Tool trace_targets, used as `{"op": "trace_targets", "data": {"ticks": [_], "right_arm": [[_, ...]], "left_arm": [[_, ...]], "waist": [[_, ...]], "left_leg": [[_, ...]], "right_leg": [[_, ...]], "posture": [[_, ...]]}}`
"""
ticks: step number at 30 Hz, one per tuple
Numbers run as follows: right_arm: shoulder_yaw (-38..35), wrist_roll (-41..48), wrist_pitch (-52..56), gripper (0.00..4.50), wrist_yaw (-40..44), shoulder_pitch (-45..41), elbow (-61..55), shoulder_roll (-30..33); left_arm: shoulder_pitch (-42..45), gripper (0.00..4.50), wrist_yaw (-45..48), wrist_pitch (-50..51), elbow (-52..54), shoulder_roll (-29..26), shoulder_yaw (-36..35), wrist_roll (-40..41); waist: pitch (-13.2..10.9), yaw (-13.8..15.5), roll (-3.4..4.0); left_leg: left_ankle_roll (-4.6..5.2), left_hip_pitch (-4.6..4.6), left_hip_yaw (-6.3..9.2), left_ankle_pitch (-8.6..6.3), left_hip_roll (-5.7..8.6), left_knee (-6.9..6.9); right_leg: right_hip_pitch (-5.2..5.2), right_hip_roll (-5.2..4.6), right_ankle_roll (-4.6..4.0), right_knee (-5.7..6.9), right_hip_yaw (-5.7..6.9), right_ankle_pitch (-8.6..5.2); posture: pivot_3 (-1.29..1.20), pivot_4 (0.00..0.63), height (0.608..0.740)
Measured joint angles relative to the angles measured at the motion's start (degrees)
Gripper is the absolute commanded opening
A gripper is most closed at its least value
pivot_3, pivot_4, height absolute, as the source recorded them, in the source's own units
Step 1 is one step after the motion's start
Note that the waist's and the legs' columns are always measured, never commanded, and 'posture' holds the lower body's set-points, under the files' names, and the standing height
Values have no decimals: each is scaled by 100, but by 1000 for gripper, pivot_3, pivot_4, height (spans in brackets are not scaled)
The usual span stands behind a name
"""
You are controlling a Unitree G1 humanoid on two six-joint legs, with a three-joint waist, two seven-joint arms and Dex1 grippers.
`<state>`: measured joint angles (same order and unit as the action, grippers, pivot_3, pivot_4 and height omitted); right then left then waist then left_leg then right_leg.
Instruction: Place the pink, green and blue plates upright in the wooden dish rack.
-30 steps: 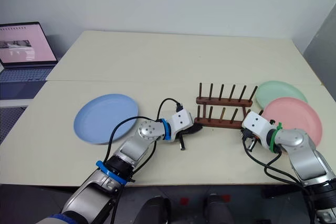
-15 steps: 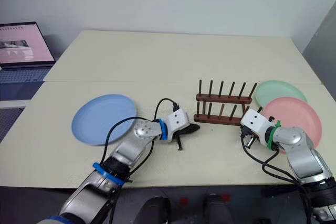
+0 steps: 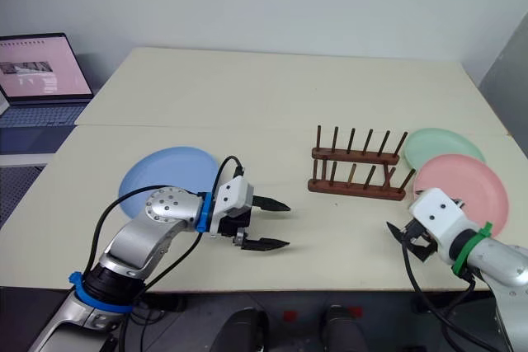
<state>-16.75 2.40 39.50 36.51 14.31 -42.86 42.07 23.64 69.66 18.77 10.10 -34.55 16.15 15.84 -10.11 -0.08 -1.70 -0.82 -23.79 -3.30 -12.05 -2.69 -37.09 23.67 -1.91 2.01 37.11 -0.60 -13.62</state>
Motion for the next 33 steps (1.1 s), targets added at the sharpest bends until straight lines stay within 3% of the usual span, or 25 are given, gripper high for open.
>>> {"op": "trace_targets", "data": {"ticks": [6,8,20,28,33], "right_arm": [[413,-574,400,4500,-1005,-174,513,-610],[508,-640,455,4142,-1189,-314,808,-689],[729,-858,559,20,-1808,-594,1385,-1078],[581,-964,461,20,-1914,-471,928,-1093],[-48,-818,411,20,-1632,-685,96,-783]], "left_arm": [[434,4320,595,-184,46,-99,-18,324],[520,4356,651,-204,25,-52,-17,351],[487,4356,719,-489,-150,63,-17,343],[412,4356,728,-639,-328,47,-27,342],[412,4356,698,-532,-336,32,-120,442]], "waist": [[6,-2,-9],[6,-5,-9],[6,-5,-9],[10,-3,-16],[9,-12,-14]], "left_leg": [[0,-8,-5,0,3,5],[0,-10,-7,0,4,6],[0,-9,-6,0,-1,7],[0,-10,-5,0,-3,9],[0,-10,-8,0,-3,8]], "right_leg": [[10,13,-3,-1,-5,-1],[11,15,-2,-4,-9,-1],[13,24,-2,-1,-12,-1],[16,26,-3,-2,-12,-2],[20,28,-1,1,-16,0]], "posture": [[0,150,740],[0,150,740],[0,150,740],[0,150,740],[0,150,740]]}}
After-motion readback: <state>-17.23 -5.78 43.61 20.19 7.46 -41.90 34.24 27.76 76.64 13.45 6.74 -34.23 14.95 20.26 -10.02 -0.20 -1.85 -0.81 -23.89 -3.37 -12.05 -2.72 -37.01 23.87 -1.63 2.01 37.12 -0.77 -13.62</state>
